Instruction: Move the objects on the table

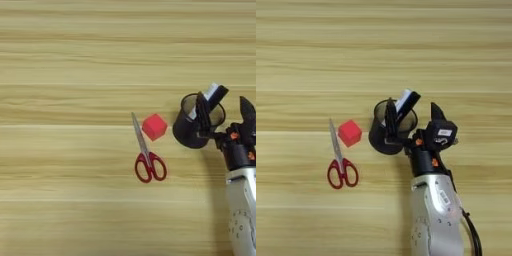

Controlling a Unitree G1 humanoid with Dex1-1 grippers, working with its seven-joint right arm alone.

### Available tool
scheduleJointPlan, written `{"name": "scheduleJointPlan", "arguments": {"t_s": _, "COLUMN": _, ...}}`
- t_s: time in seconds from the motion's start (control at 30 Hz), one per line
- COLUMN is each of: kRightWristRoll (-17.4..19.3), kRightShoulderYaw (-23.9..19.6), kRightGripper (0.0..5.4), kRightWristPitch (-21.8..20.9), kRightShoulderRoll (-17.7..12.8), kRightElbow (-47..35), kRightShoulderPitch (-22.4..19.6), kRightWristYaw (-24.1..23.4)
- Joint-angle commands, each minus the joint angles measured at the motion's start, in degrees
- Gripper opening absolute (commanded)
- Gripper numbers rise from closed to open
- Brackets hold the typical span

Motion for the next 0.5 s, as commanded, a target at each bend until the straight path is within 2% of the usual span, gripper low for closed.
{"name": "scheduleJointPlan", "arguments": {"t_s": 0.03, "kRightWristRoll": 2.22, "kRightShoulderYaw": -1.47, "kRightGripper": 5.39, "kRightWristPitch": 1.58, "kRightShoulderRoll": -1.81, "kRightElbow": -3.89, "kRightShoulderPitch": -2.39, "kRightWristYaw": 0.06}}
{"name": "scheduleJointPlan", "arguments": {"t_s": 0.27, "kRightWristRoll": 6.47, "kRightShoulderYaw": -2.05, "kRightGripper": 5.39, "kRightWristPitch": 6.53, "kRightShoulderRoll": -2.3, "kRightElbow": -6.45, "kRightShoulderPitch": -2.23, "kRightWristYaw": 0.1}}
{"name": "scheduleJointPlan", "arguments": {"t_s": 0.5, "kRightWristRoll": 10.23, "kRightShoulderYaw": -2.51, "kRightGripper": 5.39, "kRightWristPitch": 13.07, "kRightShoulderRoll": -3.06, "kRightElbow": -13.18, "kRightShoulderPitch": -1.54, "kRightWristYaw": -1.04}}
